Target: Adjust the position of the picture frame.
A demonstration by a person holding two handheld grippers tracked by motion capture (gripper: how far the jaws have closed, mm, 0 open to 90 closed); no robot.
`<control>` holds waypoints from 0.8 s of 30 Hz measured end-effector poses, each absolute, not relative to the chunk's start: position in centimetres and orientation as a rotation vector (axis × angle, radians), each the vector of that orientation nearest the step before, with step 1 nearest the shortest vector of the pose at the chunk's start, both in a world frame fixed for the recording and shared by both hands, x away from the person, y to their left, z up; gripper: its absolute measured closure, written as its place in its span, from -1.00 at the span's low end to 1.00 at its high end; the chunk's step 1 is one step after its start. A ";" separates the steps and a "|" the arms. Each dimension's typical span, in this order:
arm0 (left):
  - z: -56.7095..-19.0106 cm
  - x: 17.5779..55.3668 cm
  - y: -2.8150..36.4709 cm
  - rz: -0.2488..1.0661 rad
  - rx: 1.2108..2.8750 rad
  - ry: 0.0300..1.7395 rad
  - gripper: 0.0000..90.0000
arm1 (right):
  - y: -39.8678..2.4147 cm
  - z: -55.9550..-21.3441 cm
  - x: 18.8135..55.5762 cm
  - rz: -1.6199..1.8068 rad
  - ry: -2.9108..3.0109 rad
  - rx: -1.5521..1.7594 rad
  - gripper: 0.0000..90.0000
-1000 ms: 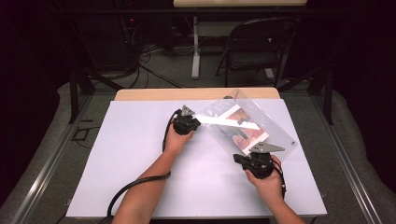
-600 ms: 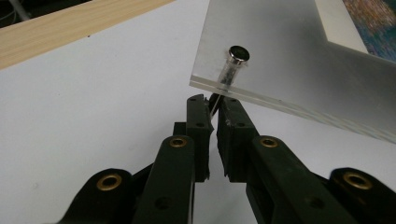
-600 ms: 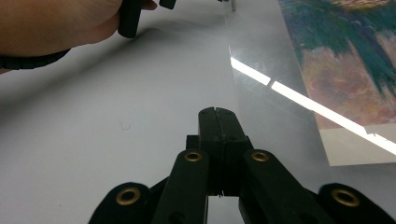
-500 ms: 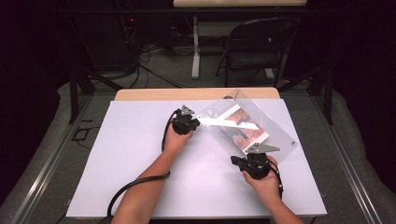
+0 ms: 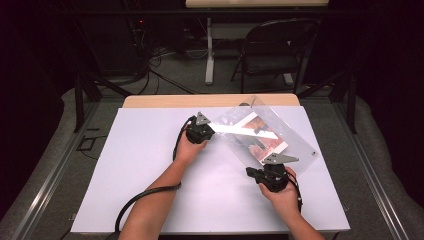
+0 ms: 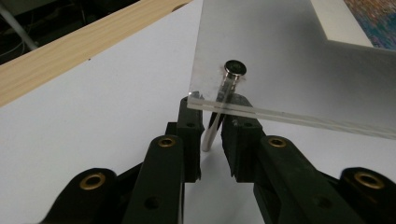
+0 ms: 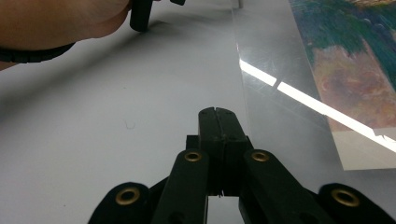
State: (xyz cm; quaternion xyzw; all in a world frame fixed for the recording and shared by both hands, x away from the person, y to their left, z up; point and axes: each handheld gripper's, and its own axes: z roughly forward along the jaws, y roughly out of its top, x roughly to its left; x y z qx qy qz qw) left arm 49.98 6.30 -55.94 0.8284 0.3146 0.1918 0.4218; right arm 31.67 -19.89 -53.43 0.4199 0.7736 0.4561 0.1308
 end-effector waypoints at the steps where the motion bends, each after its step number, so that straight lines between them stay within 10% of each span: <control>1: -56.0 50.1 6.2 0.482 2.072 0.784 0.73 | -19.9 -53.4 31.6 1.322 2.251 1.221 1.00; 24: -55.4 49.4 6.5 0.453 2.111 0.763 0.87 | -19.2 -53.6 31.6 1.303 2.298 1.211 1.00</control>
